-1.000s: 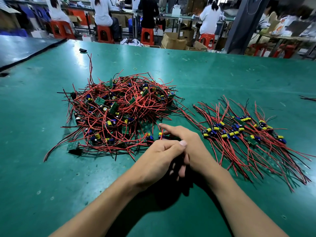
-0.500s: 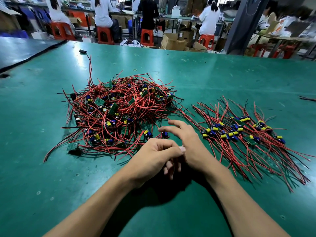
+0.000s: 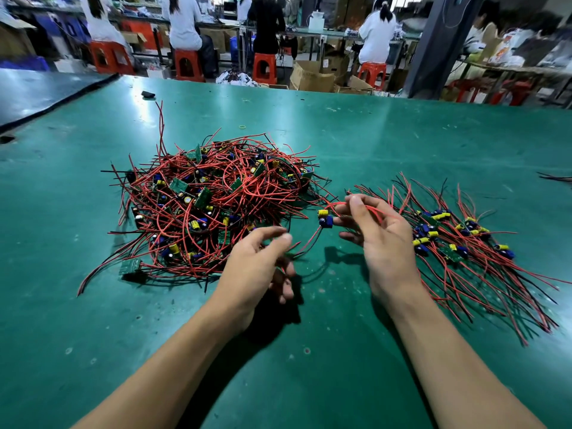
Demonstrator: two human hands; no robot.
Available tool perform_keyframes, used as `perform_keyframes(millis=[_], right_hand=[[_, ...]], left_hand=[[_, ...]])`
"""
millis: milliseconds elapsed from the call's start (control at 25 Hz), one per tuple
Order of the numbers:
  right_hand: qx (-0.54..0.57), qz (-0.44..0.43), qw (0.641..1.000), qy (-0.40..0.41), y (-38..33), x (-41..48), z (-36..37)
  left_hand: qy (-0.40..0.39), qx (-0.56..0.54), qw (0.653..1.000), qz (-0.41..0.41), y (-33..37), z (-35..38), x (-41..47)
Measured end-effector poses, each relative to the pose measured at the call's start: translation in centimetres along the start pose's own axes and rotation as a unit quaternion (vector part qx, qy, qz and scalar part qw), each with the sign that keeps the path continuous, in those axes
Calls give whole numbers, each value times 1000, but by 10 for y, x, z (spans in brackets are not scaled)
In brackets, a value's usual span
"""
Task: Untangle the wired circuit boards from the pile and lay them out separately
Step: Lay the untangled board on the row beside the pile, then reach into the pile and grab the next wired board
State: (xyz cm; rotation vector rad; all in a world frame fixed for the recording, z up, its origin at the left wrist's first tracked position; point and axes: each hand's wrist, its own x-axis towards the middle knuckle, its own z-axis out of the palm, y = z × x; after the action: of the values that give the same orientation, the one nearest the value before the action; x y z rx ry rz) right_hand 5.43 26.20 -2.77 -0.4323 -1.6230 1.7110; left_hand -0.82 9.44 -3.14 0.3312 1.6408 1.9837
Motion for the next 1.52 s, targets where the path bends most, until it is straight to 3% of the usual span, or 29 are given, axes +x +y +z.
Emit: perform_keyframes(millis=[160,280,440,520,600,800,1000,1240,1520], right_hand=[[193,111,975,-11,-17,3,-2],[264,170,949,-29,-25,7,-8],[210,213,946,-127,-23,-2,2],[195,205,947,-154,-18,-7,10],[188,189,951,-159,-13,-10,15],[49,81,990,-105,-5,-7,9],[-59,-17,985,-159,-2,-8,3],[-88,32,965,-246,1,-11,6],[-138,29,971,-191,5,-9,6]], left_hand=[[-9,139,989,41,-8,0,1],[-43,187,980,60,-8,0,0],[-64,126,989,48,-4,3,-4],[-71,26,997,0,-2,6,-3],[-71,-65,994,-46,1,5,1],[-34,-86,995,-24,-3,6,3],[-10,-17,1000,18,-5,10,1],[-36,3,999,12,-5,8,-1],[-59,73,995,44,-8,11,-3]])
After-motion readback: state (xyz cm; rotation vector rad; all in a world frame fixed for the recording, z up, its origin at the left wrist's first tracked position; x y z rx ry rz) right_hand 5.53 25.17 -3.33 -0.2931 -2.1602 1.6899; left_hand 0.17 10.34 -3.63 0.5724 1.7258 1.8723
